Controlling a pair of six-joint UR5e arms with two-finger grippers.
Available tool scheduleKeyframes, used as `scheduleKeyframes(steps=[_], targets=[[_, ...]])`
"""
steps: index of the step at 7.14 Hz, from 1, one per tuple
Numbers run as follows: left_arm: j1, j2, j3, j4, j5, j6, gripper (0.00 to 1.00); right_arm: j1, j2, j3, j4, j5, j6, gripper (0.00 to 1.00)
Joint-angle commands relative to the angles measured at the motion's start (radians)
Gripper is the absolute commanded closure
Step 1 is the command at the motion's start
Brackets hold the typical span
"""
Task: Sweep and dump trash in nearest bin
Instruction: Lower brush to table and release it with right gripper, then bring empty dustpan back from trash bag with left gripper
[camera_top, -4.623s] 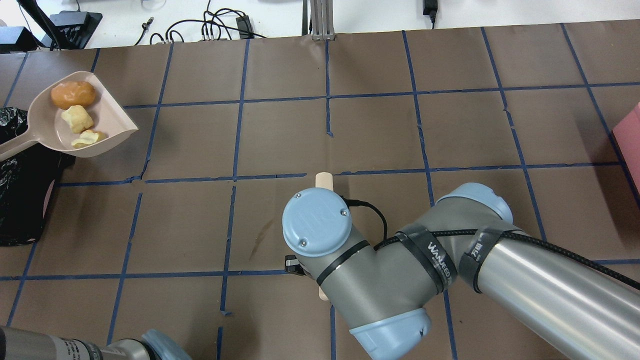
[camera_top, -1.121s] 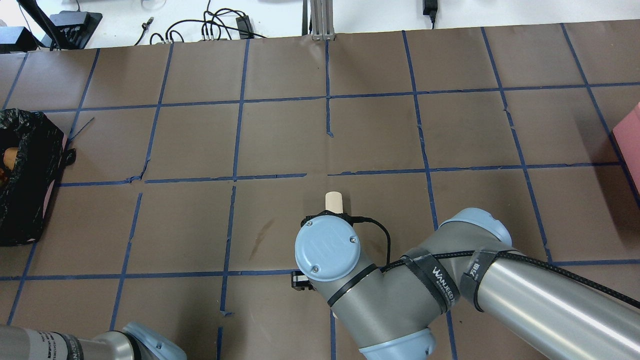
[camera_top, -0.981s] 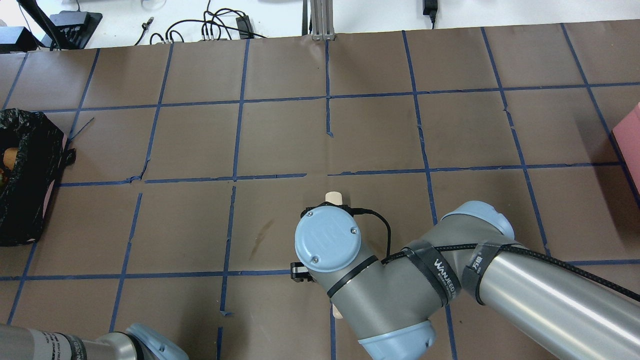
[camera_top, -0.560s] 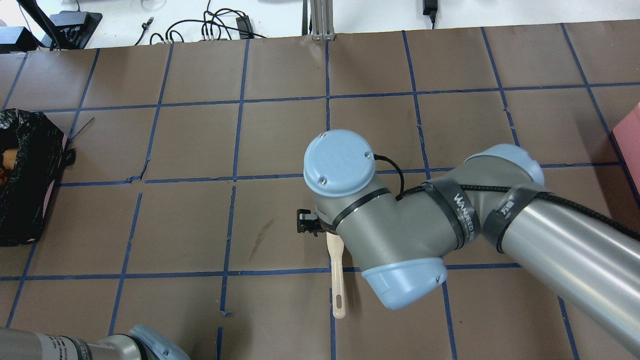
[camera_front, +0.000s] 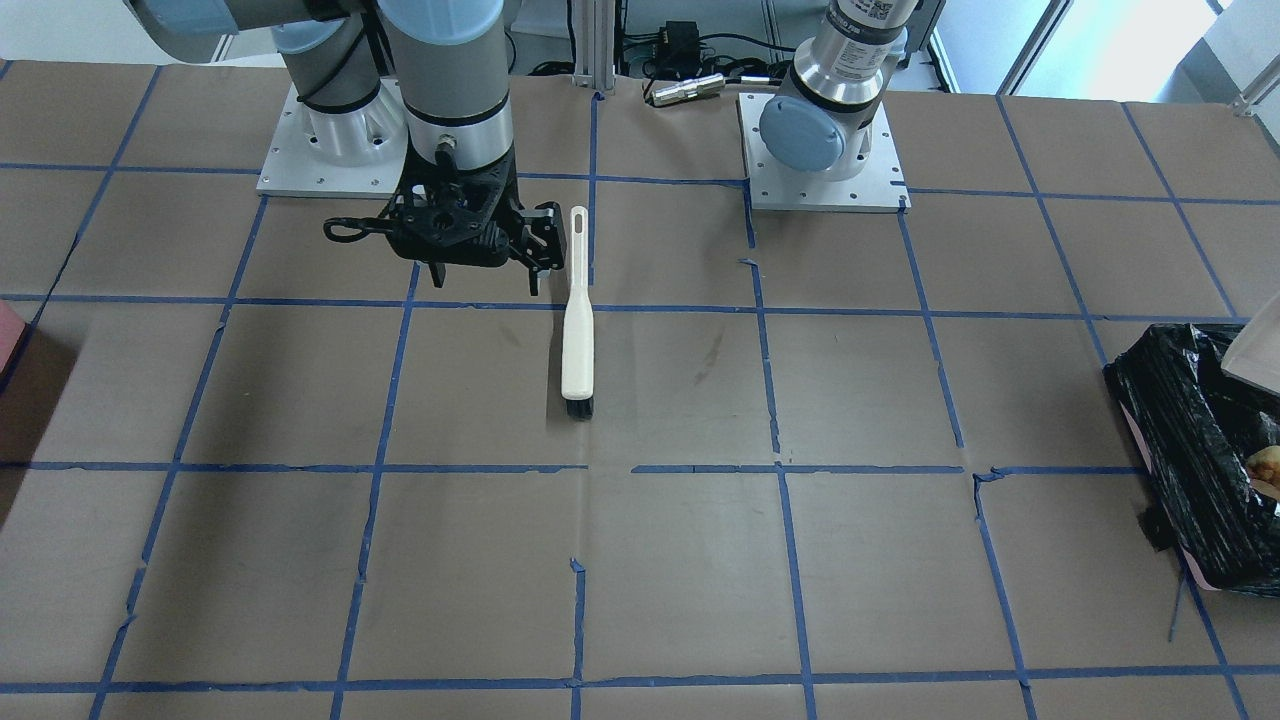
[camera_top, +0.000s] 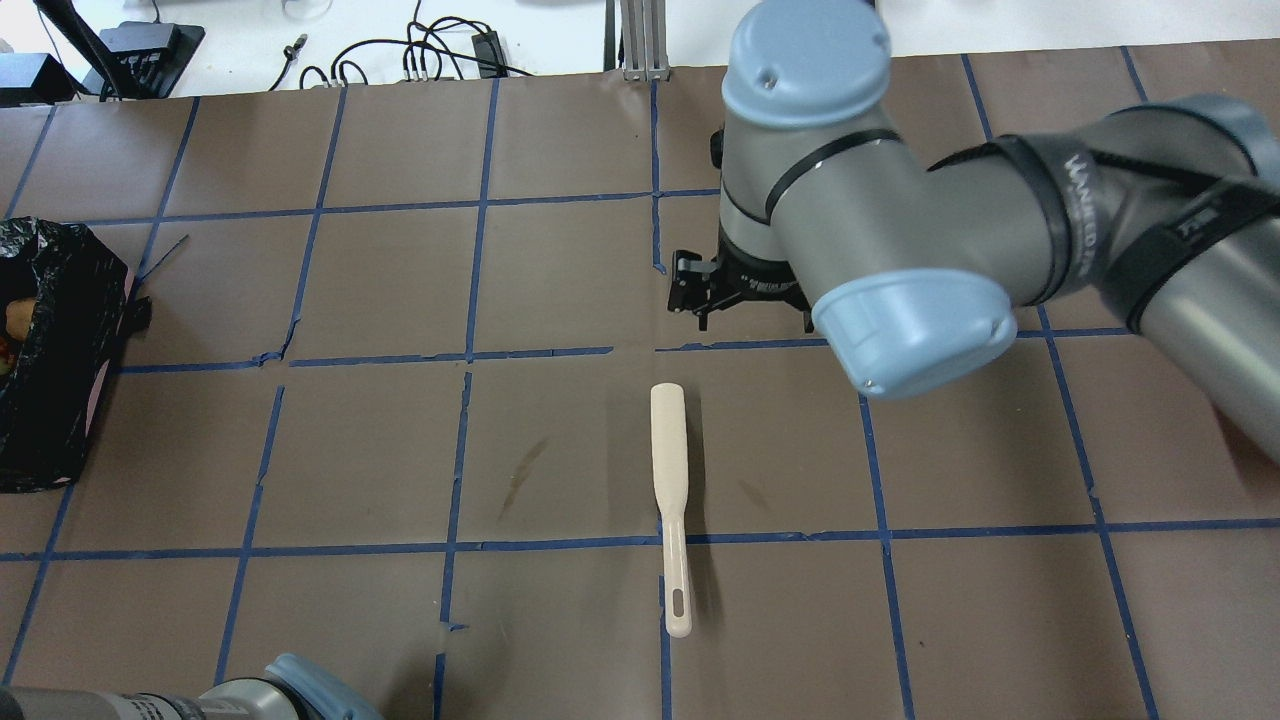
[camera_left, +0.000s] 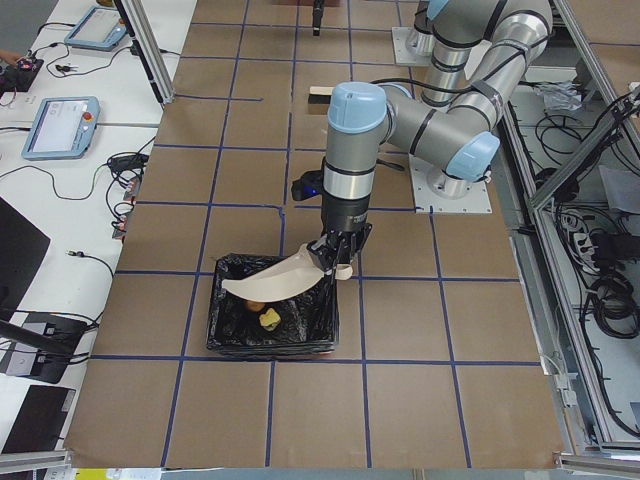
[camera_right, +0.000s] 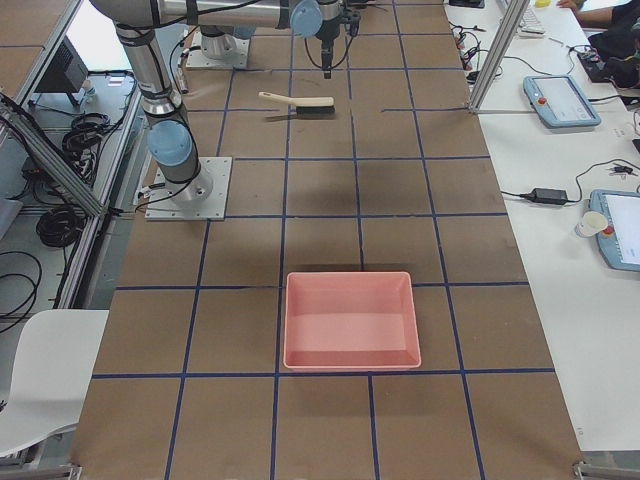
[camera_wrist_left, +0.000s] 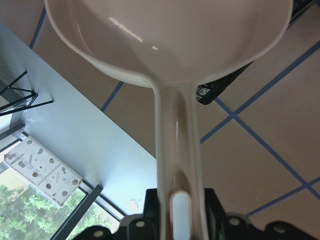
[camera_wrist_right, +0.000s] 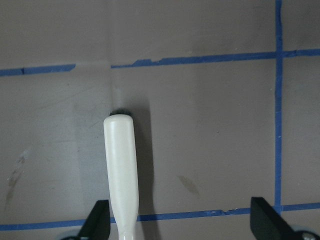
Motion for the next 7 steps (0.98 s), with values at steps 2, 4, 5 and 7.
scheduleKeyframes(steps=[2,4,5,7], targets=[[-0.105,0.035,-0.027,-0.085,-0.006,-0.149,0.95,-0.056,0.162,-0.333,0.161,-0.042,-0.044,0.00],[-0.198,0.038,-0.063,-0.087,-0.040,-0.271,0.95,-0.091,0.177,-0.357,0.160,-0.039,-0.088,0.00],[-0.243,0.042,-0.102,-0.087,-0.044,-0.347,0.95,-0.111,0.178,-0.356,0.156,-0.039,-0.136,0.00],[-0.328,0.055,-0.197,-0.087,-0.119,-0.535,0.95,-0.142,0.181,-0.351,0.154,-0.028,-0.151,0.00]])
